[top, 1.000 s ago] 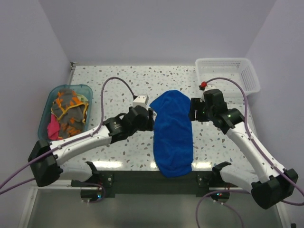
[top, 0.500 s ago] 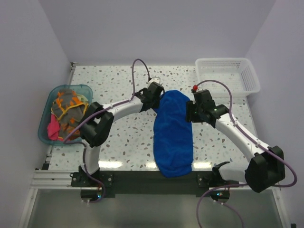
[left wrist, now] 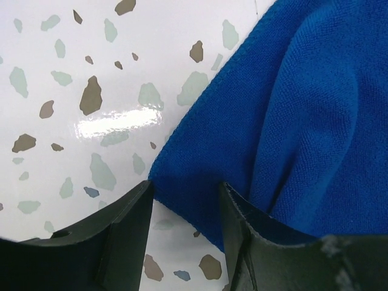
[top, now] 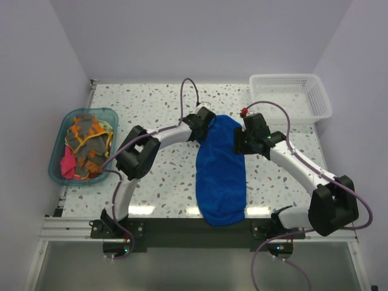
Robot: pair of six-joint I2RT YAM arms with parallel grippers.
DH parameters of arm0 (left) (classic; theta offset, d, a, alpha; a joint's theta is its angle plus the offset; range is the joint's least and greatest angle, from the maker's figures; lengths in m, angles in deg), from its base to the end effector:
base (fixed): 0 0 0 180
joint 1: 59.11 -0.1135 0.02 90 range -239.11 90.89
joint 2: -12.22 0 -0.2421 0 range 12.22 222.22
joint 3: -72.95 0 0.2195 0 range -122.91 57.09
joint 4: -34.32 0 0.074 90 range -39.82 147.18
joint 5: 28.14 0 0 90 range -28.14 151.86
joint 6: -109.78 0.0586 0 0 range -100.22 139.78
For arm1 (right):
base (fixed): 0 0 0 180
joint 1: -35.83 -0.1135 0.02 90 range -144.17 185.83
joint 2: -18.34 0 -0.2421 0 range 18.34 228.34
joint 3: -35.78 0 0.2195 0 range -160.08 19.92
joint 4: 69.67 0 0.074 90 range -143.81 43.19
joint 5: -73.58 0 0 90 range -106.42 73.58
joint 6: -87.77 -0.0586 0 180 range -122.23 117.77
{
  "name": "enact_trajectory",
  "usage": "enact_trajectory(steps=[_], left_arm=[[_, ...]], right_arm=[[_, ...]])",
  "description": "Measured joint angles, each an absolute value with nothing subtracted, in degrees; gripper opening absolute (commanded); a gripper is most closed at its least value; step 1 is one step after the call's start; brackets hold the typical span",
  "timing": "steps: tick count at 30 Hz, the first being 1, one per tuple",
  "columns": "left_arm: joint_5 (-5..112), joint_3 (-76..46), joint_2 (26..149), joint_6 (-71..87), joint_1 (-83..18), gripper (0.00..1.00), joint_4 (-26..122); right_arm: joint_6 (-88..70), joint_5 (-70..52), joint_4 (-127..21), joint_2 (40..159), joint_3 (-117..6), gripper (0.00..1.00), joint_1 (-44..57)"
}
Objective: Fold and stack the towels
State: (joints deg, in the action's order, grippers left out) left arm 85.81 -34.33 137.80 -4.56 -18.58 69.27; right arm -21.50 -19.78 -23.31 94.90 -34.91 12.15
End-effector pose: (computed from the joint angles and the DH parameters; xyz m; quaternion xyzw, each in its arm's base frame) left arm 0.3541 -0.2715 0.1393 0.0660 0.9283 0.0008 0.3659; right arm 0.2424 0.1026 0.2218 -0.0269 0.9454 0.0926 0.3112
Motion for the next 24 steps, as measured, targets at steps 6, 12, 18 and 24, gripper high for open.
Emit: enact_trajectory(steps=[6,12,18,24], left_arm=[[89.1,-33.5,137.8,-5.2,-18.5,0.37,69.0],[92.7,-27.6,134.5,-5.1,-18.8,0.35,67.5],[93.7,-25.0,132.7,-3.0,-20.7,0.38,67.7],[93.9,-24.9,132.3,1.7,-23.3,0.45,68.3]], right_arm=[[-21.5,-19.4,-25.2,96.8,-33.4,0.52,12.1],[-22.1,-18.0,-26.1,100.0,-30.3,0.47,12.1],[-23.8,-16.6,-25.7,102.9,-25.5,0.45,11.9],[-25.9,-16.8,-24.7,102.1,-23.4,0.45,10.0]])
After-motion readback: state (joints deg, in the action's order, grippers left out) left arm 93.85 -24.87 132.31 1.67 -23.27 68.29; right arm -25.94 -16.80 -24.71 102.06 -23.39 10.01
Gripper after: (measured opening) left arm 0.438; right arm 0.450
